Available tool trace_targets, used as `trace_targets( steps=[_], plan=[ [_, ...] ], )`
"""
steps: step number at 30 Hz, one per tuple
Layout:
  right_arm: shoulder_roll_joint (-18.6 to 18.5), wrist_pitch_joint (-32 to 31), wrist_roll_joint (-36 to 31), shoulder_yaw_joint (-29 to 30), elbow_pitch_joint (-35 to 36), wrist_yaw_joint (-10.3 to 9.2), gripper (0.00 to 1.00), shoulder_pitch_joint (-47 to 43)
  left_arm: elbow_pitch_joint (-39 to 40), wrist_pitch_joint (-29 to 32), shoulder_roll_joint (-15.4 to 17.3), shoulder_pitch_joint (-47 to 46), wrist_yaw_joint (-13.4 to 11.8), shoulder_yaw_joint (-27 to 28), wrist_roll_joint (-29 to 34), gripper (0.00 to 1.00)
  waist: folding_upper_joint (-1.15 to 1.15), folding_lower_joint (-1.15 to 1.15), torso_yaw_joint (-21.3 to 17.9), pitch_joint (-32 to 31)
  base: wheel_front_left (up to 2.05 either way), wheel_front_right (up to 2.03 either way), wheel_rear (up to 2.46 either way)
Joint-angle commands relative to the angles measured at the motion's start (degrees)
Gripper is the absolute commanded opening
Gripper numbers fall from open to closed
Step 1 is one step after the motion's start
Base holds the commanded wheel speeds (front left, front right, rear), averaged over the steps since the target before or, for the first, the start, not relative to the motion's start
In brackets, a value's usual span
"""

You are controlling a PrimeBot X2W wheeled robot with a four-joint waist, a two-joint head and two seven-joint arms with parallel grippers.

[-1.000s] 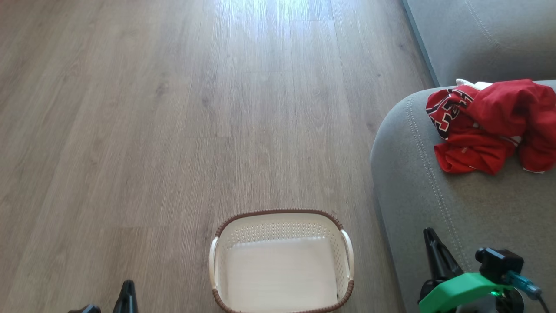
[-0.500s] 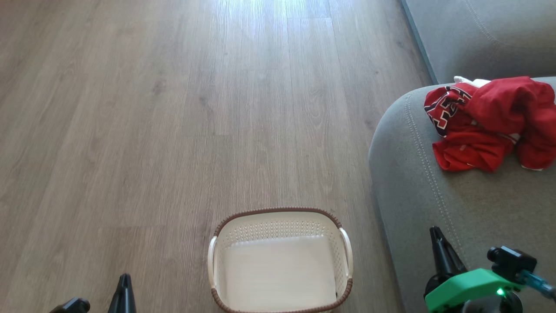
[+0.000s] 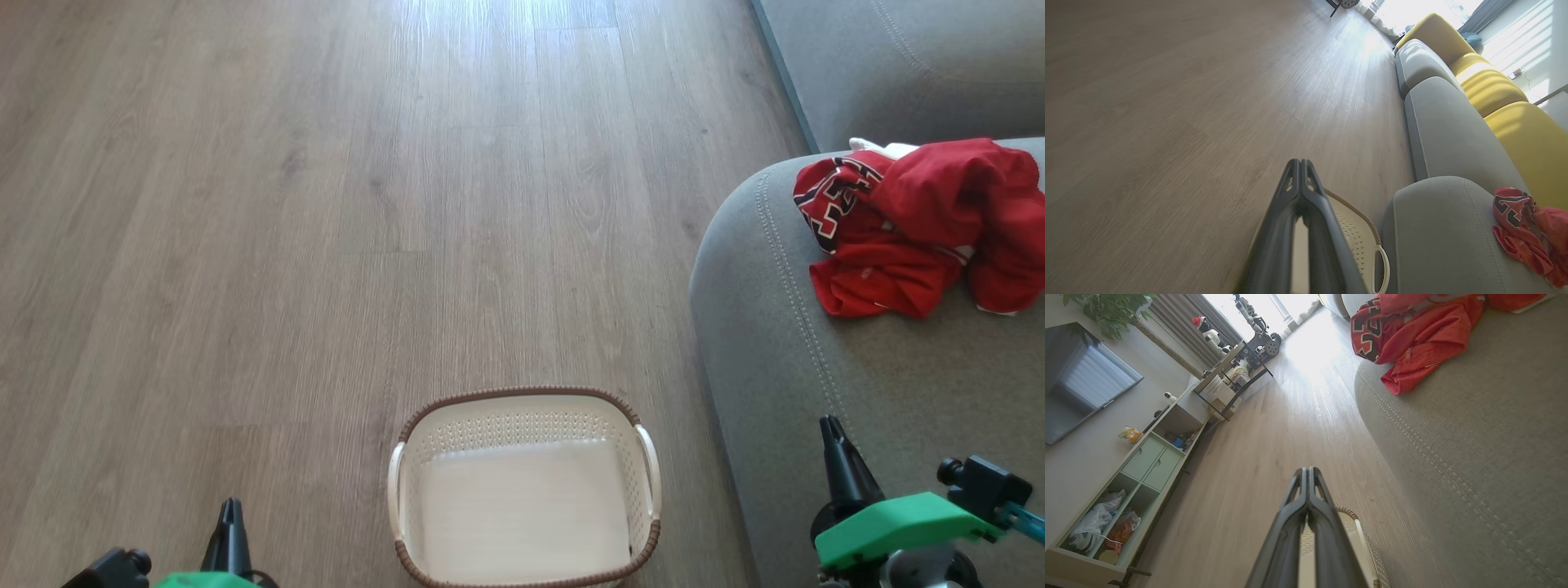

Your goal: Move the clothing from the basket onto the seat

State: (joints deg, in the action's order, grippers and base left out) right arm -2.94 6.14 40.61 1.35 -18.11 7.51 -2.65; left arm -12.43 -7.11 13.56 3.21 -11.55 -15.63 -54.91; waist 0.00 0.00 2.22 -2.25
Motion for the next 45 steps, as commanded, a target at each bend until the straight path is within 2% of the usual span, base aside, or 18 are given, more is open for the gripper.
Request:
trace_targets(
  steps=[1,45],
  plan=[
    [-0.1,-0.6,2.2,0.0,2.2,-0.01,0.0,3.7,1.7,0.4,0.3,-2.7,0.8,2.2,-1.5,0.0,0.0,0.0,-0.1,0.1,0.0,0.0,0.0],
    [-0.7,-6.6,29.9,2.1,2.7,-0.01,0.0,7.2,2.8,7.3,-5.5,-6.2,8.1,12.9,-21.3,0.0,0.0,0.0,-1.3,1.2,0.0,0.0,0.0]
  ],
)
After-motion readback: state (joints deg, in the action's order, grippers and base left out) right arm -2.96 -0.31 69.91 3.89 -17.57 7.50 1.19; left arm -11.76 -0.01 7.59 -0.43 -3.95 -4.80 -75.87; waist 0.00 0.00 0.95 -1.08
